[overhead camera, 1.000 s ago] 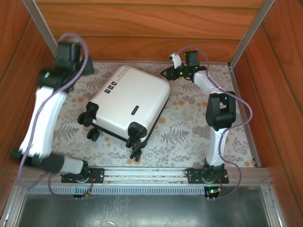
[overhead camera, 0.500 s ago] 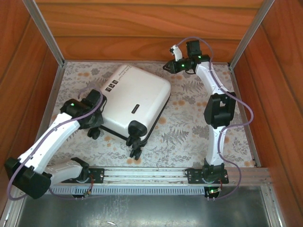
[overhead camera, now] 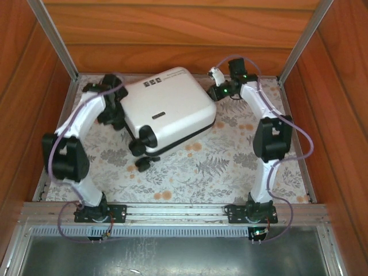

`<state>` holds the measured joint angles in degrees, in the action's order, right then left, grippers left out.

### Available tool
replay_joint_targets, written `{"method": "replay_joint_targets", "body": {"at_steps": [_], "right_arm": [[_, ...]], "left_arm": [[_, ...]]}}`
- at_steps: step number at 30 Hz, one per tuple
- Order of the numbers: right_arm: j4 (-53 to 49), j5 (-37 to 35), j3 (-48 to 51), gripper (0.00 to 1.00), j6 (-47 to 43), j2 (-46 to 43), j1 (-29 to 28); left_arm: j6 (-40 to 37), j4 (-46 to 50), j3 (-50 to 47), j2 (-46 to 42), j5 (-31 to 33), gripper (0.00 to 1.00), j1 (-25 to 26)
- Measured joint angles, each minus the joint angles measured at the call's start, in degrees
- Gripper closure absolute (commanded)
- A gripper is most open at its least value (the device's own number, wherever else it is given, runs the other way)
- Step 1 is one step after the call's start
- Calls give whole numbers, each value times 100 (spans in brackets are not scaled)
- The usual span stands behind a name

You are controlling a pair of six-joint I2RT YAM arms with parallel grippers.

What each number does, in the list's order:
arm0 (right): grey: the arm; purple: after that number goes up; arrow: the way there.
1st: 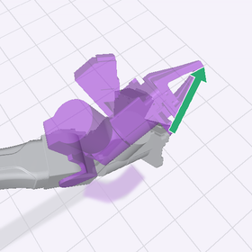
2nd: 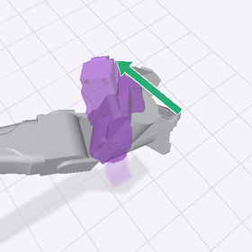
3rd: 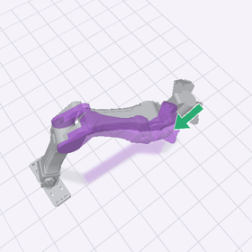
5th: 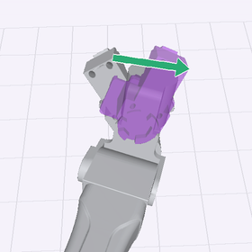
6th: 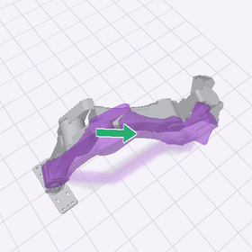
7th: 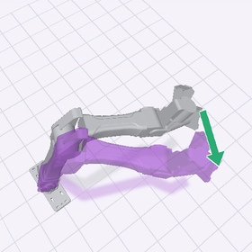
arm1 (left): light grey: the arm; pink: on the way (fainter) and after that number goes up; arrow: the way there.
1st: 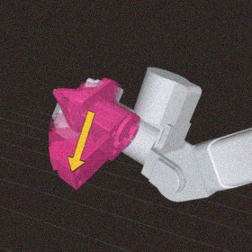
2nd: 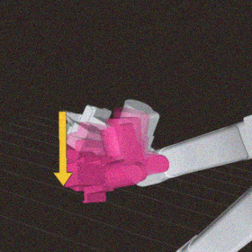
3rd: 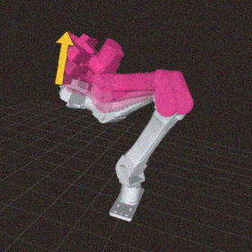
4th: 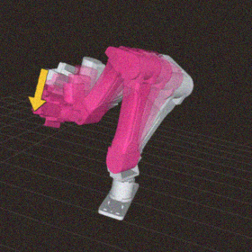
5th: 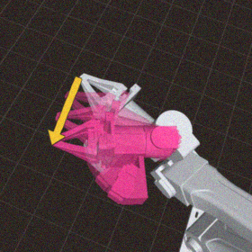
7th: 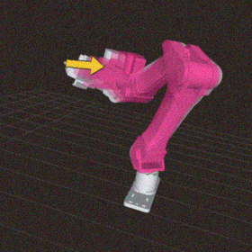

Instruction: Pack the luggage

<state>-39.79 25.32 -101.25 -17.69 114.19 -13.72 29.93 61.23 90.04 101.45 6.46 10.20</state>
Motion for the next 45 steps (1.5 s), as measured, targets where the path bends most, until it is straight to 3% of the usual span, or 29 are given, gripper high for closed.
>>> {"method": "replay_joint_targets", "body": {"at_steps": [4,7,10,13,17,19,22,27,30,37,45], "right_arm": [[61,-450,1342,84,317,-946,-61],[-90,-393,2135,84,557,-1447,-400],[-116,-146,2778,84,800,-1943,-866],[-66,-140,3209,84,1113,-2573,-1154],[227,-758,3429,76,1631,-3392,-1049],[490,-1145,3545,60,1886,-3733,-949],[949,-1322,3797,53,2269,-3969,-601],[1853,-619,4022,41,3195,-3252,496],[2664,129,4148,37,3891,-2481,927],[5082,1574,4325,38,5615,-601,1067],[6290,2277,3799,39,6288,407,918]], "left_arm": [[-551,-275,2382,1838,-660,46,-398],[-809,-391,4304,2977,-758,40,-452],[-1091,-358,5484,3346,-610,35,-433],[-1349,-304,5637,2896,-195,34,-337],[-1456,-326,4380,1311,295,34,-247],[-1386,-450,3248,232,319,34,-243],[-1217,-892,1215,-1316,114,34,-227],[-741,-1893,-2249,-3467,-293,33,22],[-352,-2236,-3488,-4424,-422,33,317],[483,-2879,-4666,-5888,-393,33,680],[905,-3182,-4931,-5600,-378,33,682]]}}
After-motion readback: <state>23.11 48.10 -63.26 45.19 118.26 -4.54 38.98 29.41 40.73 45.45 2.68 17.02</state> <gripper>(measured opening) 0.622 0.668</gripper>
